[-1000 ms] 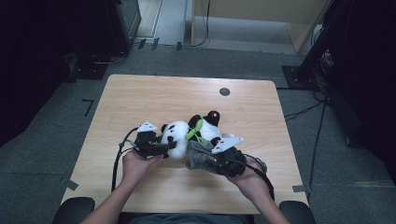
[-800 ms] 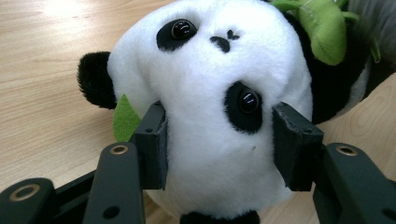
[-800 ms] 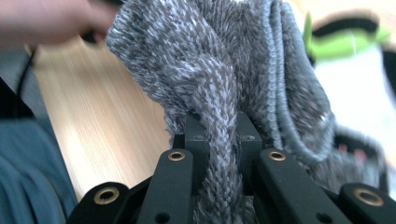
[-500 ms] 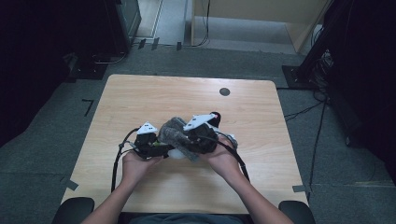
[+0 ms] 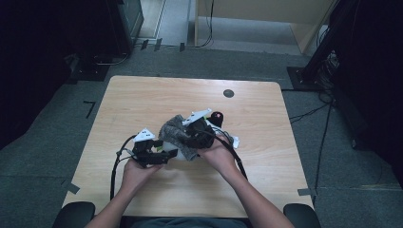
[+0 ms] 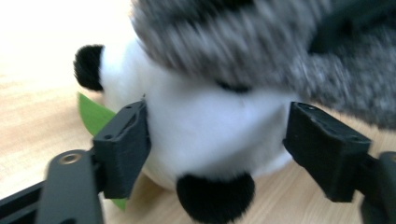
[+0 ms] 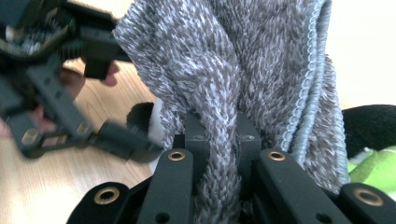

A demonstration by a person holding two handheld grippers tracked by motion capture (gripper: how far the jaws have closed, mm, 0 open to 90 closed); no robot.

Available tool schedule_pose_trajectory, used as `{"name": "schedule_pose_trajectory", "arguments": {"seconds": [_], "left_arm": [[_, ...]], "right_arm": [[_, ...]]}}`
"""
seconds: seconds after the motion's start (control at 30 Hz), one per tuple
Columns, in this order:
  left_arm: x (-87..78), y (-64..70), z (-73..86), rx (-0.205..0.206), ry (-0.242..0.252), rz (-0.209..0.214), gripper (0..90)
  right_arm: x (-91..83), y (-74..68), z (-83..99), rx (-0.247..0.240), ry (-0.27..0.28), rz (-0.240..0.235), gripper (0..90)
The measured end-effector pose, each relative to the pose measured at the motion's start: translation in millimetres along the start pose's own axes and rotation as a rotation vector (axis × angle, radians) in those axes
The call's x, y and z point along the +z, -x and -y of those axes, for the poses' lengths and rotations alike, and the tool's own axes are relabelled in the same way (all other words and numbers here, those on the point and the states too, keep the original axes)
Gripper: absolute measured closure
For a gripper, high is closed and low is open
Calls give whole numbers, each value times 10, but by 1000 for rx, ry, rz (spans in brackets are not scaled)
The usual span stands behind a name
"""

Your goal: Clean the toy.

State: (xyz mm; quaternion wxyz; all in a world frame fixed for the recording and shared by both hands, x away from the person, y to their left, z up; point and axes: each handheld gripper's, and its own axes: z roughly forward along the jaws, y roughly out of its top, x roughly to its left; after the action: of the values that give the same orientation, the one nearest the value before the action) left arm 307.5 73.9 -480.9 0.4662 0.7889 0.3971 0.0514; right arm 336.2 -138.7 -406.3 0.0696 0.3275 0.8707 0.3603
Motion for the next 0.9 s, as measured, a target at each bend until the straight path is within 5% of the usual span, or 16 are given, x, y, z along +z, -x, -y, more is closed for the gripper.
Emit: {"name": "schedule_pose_trajectory", "arguments": {"seconds": [0.13,0.3,0.57,0.77,0.83,0.9], "left_arm": [[85,54,75,46,-11,-55,77],[190,66,125,69,-2,-96,73],[151,34,122,85,23,-107,395],[128,21,98,76,39,-98,476],[125,42,94,87,37,-107,482],[120,26,85,53,29,-109,484]], "right_arm": [[7,11,-22,8,0,-1,818],[13,7,-24,12,-1,-5,818],[54,-24,-21,26,-2,-9,819],[18,-21,-167,63,59,-10,818],[55,-41,-197,54,59,-13,818],[218,-104,-219,22,17,6,818]]}}
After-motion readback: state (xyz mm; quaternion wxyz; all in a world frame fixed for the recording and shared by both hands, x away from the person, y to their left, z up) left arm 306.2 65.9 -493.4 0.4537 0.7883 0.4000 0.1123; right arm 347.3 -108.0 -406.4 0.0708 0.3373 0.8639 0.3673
